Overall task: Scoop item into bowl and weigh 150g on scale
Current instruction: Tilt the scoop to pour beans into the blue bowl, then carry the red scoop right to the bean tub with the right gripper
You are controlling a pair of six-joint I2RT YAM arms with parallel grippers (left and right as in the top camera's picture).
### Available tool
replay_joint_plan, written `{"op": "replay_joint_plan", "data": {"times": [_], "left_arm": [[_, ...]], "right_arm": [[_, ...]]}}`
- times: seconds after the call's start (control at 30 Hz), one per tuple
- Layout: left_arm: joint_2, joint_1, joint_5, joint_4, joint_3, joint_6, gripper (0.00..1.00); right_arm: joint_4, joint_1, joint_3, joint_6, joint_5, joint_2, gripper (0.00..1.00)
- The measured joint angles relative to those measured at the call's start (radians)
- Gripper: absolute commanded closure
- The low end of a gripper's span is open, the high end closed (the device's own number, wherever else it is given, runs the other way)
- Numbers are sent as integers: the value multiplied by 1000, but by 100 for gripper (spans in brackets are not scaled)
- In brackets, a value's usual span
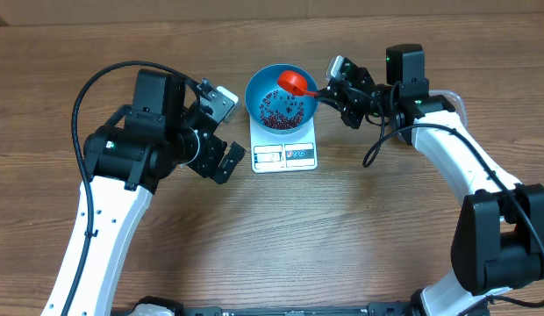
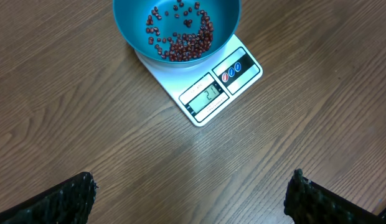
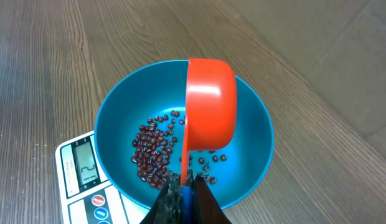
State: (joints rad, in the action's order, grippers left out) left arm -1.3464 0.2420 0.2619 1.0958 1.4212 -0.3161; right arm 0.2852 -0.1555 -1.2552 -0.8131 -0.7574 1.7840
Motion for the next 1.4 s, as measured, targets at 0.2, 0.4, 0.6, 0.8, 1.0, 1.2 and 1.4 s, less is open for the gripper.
{"op": "replay_joint_plan", "data": {"times": [0.2,0.4,0.6,0.8,1.0,1.2,1.4], "left_arm": [[0,0,0,0,0,0,0],[0,0,0,0,0,0,0],[0,0,0,0,0,0,0],[0,0,0,0,0,0,0],[0,0,0,0,0,0,0],[0,0,0,0,0,0,0],[0,0,0,0,0,0,0]], "right_arm": [[-15,0,0,0,24,0,96],[-8,-2,0,0,23,0,96],[-9,-2,0,0,21,0,96],[-42,3,0,38,21,-4,96],[-60,69,0,220,21,-89,96],[-33,239,0,531,9,-204,96],[218,444,-5,849,13,-225,96]]}}
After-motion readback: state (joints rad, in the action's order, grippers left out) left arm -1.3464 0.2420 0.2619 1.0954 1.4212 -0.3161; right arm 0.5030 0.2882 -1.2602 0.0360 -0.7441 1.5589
